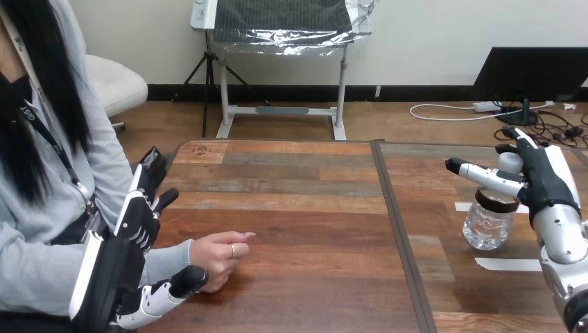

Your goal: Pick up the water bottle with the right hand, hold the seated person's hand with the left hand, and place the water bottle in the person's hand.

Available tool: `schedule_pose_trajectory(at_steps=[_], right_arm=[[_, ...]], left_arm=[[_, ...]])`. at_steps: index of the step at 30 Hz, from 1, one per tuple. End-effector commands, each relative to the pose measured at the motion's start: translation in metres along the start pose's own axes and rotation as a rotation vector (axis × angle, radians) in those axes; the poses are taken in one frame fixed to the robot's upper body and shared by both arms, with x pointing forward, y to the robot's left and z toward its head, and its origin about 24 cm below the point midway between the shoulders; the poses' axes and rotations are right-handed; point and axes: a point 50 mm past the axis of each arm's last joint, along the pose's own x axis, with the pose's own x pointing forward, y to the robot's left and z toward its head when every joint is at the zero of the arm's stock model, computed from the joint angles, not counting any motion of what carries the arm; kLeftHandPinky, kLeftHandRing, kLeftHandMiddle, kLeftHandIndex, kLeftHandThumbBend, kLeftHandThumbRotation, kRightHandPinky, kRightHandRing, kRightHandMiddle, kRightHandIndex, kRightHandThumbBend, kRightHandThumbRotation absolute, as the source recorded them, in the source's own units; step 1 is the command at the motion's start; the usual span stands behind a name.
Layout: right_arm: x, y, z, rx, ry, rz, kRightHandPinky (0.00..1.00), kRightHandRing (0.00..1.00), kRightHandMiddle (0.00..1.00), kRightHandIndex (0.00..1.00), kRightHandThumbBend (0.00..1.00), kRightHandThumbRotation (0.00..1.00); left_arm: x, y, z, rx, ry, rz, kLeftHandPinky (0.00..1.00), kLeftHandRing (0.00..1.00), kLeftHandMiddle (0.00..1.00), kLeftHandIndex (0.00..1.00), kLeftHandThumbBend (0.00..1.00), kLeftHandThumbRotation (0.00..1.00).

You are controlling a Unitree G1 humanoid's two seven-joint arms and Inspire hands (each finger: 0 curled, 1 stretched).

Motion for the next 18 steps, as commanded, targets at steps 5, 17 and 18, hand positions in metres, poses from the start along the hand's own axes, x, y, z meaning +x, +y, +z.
schedule_pose_trajectory(at_steps=[5,17,18], right_arm=[[-0.0018,0.0181,0.0009,0.016,-0.002,0.061,0.79,0.85,0.89,0.96,0.93,0.37],[-0.0027,0.0214,-0.0010,0.006,0.010,0.067,0.79,0.87,0.88,0.95,0.96,0.35],[-0.0028,0.0218,-0.0012,0.003,0.010,0.068,0.79,0.87,0.88,0.95,0.96,0.35]], left_arm=[[0.0176,0.0047,0.0113,0.017,-0.093,-0.011,0.92,1.00,1.00,0.99,1.00,0.65],[0.0184,0.0045,0.0117,0.020,-0.092,-0.006,0.93,1.00,1.00,0.98,1.00,0.64],[0.0183,0.0045,0.0117,0.017,-0.090,-0.005,0.92,1.00,1.00,0.98,1.00,0.64]])
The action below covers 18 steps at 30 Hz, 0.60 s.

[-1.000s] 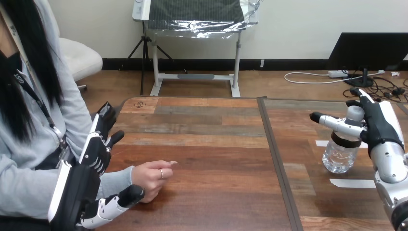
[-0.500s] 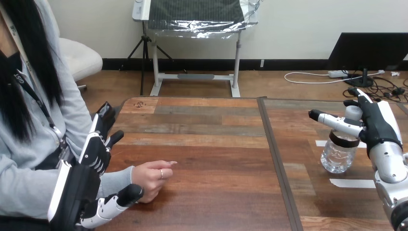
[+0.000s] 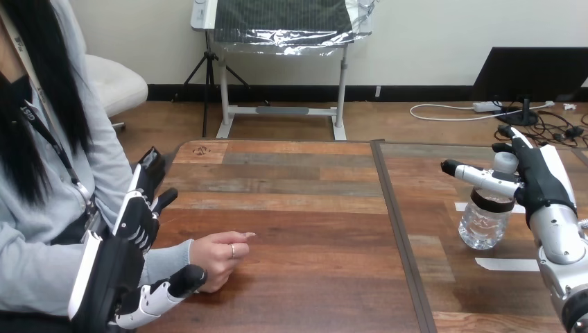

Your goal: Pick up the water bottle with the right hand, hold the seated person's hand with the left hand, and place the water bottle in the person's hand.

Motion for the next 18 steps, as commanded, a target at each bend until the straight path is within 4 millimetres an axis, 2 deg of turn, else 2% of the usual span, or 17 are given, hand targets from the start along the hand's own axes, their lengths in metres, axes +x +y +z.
schedule_pose_trajectory(at_steps=[1,7,18], right_arm=[[-0.0023,0.0191,-0.0022,0.001,0.020,0.052,0.79,0.86,0.88,0.94,0.95,0.35],[-0.0028,0.0212,-0.0034,0.007,0.030,0.051,0.70,0.79,0.87,0.93,0.94,0.31],[-0.0034,0.0239,-0.0075,-0.015,0.070,0.059,0.73,0.82,0.86,0.93,0.95,0.30]], left_arm=[[0.0182,0.0038,0.0122,0.019,-0.094,-0.007,0.92,1.00,1.00,0.98,1.00,0.64],[0.0185,0.0046,0.0124,0.021,-0.096,-0.010,0.92,1.00,1.00,0.98,1.00,0.63],[0.0183,0.0062,0.0137,0.028,-0.106,-0.008,0.91,0.99,1.00,0.98,1.00,0.64]])
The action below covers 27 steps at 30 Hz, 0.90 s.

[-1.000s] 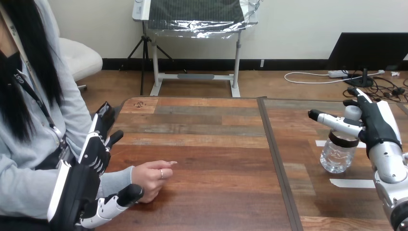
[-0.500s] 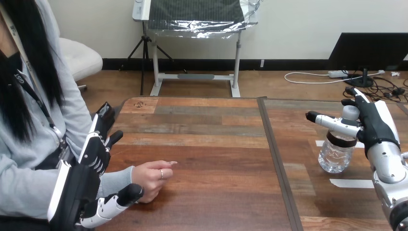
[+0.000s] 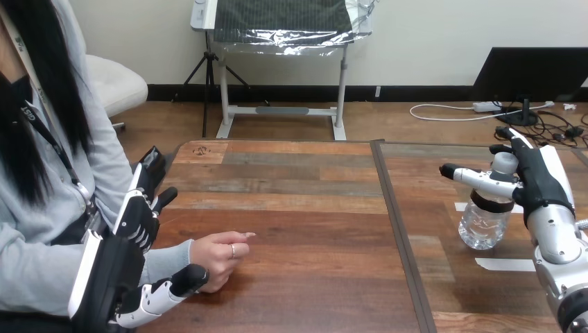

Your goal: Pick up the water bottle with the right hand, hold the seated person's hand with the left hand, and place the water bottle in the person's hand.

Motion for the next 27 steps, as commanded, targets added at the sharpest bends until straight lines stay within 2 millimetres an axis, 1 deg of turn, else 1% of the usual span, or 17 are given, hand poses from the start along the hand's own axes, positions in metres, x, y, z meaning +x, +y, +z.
schedule_pose_trajectory(at_steps=[1,5,14,18,24,25,27], right_arm=[[-0.0036,0.0195,-0.0080,-0.017,0.062,0.064,0.73,0.82,0.86,0.93,0.94,0.29],[-0.0037,0.0201,-0.0092,-0.013,0.076,0.068,0.74,0.83,0.87,0.93,0.95,0.30],[-0.0041,0.0211,-0.0114,-0.010,0.096,0.066,0.77,0.85,0.87,0.93,0.94,0.27],[-0.0041,0.0217,-0.0115,-0.023,0.102,0.057,0.74,0.83,0.87,0.92,0.97,0.26],[-0.0042,0.0222,-0.0116,0.000,0.106,0.043,0.73,0.82,0.85,0.90,0.97,0.22],[-0.0042,0.0223,-0.0114,0.014,0.108,0.040,0.73,0.81,0.85,0.90,0.97,0.18],[-0.0041,0.0224,-0.0111,0.030,0.108,0.033,0.73,0.81,0.84,0.89,0.97,0.16]], left_arm=[[0.0173,0.0061,0.0132,0.029,-0.105,-0.007,0.91,0.99,1.00,0.98,1.00,0.64],[0.0159,0.0061,0.0137,0.017,-0.096,0.003,0.91,0.99,1.00,0.98,1.00,0.63],[0.0160,0.0069,0.0152,0.012,-0.108,0.002,0.92,0.99,1.00,0.97,1.00,0.62],[0.0154,0.0071,0.0161,0.014,-0.109,0.000,0.92,0.99,1.00,0.97,1.00,0.62],[0.0148,0.0082,0.0157,0.016,-0.113,0.000,0.92,0.99,1.00,0.97,1.00,0.61],[0.0148,0.0083,0.0160,0.020,-0.115,-0.001,0.92,0.99,1.00,0.97,1.00,0.62],[0.0147,0.0082,0.0160,0.016,-0.114,0.000,0.92,0.99,1.00,0.97,1.00,0.62]])
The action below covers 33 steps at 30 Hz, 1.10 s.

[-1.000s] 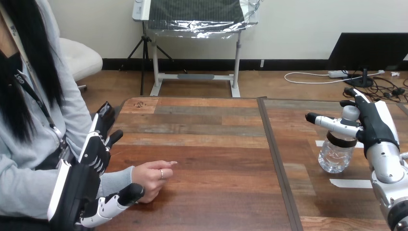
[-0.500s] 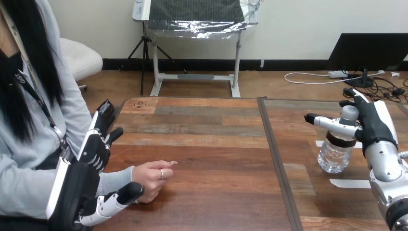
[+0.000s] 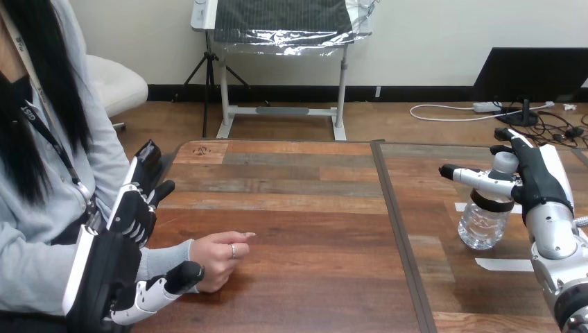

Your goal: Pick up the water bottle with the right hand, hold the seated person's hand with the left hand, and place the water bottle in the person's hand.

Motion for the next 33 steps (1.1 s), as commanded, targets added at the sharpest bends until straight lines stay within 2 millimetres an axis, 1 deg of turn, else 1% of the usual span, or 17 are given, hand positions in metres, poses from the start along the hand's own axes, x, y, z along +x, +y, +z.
schedule_pose_trajectory(at_steps=[1,6,7,9,14,15,17,24,31,32,33], right_arm=[[-0.0061,0.0216,-0.0127,0.031,0.073,0.050,0.72,0.81,0.84,0.88,0.97,0.14],[-0.0067,0.0215,-0.0123,0.027,0.058,0.029,0.70,0.78,0.81,0.85,0.95,0.05],[-0.0068,0.0215,-0.0122,0.032,0.056,0.024,0.67,0.76,0.80,0.83,0.95,0.03],[-0.0068,0.0215,-0.0120,0.048,0.054,0.019,0.65,0.74,0.78,0.82,0.95,0.02],[-0.0066,0.0216,-0.0113,0.041,0.055,0.002,0.59,0.68,0.73,0.77,0.94,0.01],[-0.0066,0.0214,-0.0112,0.035,0.055,-0.003,0.61,0.66,0.70,0.74,0.94,0.00],[-0.0066,0.0213,-0.0109,0.030,0.052,-0.007,0.63,0.65,0.68,0.72,0.94,0.00],[-0.0063,0.0212,-0.0100,0.029,0.050,-0.017,0.58,0.58,0.59,0.62,0.90,0.00],[-0.0055,0.0210,-0.0094,0.027,0.068,-0.031,0.54,0.53,0.54,0.56,0.88,0.00],[-0.0051,0.0209,-0.0092,0.052,0.075,-0.028,0.54,0.53,0.54,0.56,0.88,0.00],[-0.0049,0.0209,-0.0091,0.072,0.080,-0.025,0.49,0.51,0.53,0.55,0.86,0.00]], left_arm=[[0.0122,0.0053,0.0109,0.022,-0.082,-0.011,0.92,0.99,1.00,0.97,1.00,0.62],[0.0119,0.0057,0.0112,0.027,-0.083,-0.011,0.92,0.99,1.00,0.97,1.00,0.61],[0.0118,0.0056,0.0110,0.023,-0.081,-0.009,0.92,0.99,1.00,0.97,1.00,0.61],[0.0117,0.0053,0.0110,0.018,-0.078,-0.006,0.92,0.99,1.00,0.97,1.00,0.61],[0.0122,0.0045,0.0116,0.004,-0.081,-0.011,0.92,0.99,1.00,0.97,1.00,0.60],[0.0122,0.0045,0.0119,0.006,-0.082,-0.010,0.92,0.99,1.00,0.97,1.00,0.59],[0.0123,0.0045,0.0120,0.007,-0.083,-0.012,0.92,0.99,1.00,0.97,1.00,0.59],[0.0116,0.0044,0.0127,0.005,-0.084,-0.009,0.92,0.99,1.00,0.97,1.00,0.58],[0.0116,0.0039,0.0133,0.006,-0.080,-0.005,0.92,0.99,1.00,0.96,1.00,0.58],[0.0118,0.0038,0.0133,0.003,-0.083,-0.009,0.92,0.99,1.00,0.96,1.00,0.58],[0.0119,0.0039,0.0132,0.001,-0.085,-0.012,0.93,0.99,1.00,0.97,1.00,0.58]])
